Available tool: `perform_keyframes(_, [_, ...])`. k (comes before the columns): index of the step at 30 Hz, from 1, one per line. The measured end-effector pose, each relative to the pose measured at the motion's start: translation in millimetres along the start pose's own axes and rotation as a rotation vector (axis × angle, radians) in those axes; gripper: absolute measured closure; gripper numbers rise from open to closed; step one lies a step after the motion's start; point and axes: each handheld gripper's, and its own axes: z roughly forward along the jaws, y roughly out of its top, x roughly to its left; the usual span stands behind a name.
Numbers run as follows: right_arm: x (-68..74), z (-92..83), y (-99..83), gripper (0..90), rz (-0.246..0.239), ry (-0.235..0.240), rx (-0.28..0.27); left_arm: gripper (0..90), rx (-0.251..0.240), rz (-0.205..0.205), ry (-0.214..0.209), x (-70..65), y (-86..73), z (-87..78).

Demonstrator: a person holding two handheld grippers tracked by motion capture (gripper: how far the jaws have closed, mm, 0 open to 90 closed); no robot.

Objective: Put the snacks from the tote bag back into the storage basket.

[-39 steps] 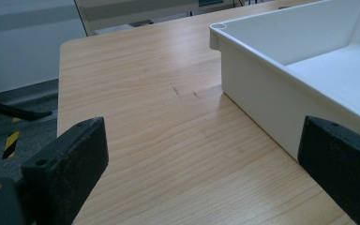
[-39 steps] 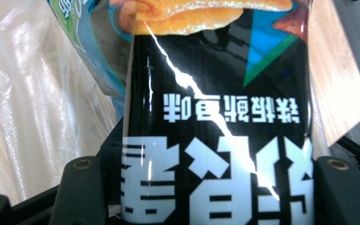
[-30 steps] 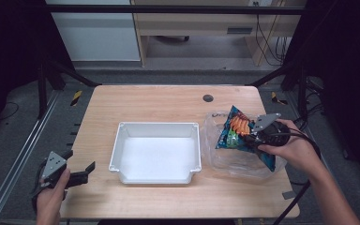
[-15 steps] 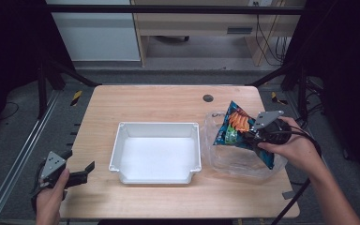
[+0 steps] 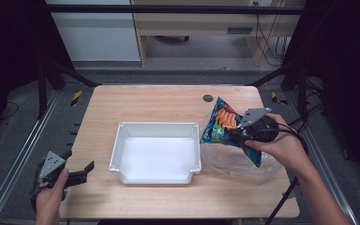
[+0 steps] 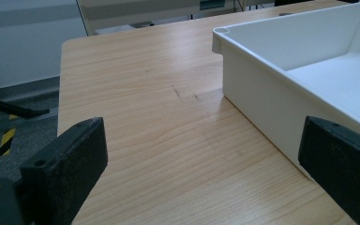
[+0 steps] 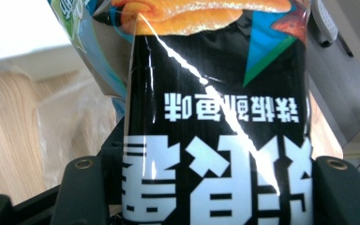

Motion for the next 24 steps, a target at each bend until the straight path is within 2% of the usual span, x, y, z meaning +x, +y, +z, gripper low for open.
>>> perform_keyframes(13, [16.2, -5.6, 46.2, 39.3, -0.063, 0.008, -0.044, 1.2, -0.016, -0.012, -0.006, -0.4, 0.8, -2.7])
perform_keyframes(21, [30.7, 11.4, 71.5, 39.3, -0.135, 0.023, -0.033, 1.0, -0.019, -0.006, 0.018, -0.4, 1.3, -6.8])
perform_keyframes(24, [33.4, 15.5, 76.0, 39.3, -0.136, 0.032, -0.043, 0.9, -0.015, -0.013, 0.024, 0.1, 0.2, -8.1])
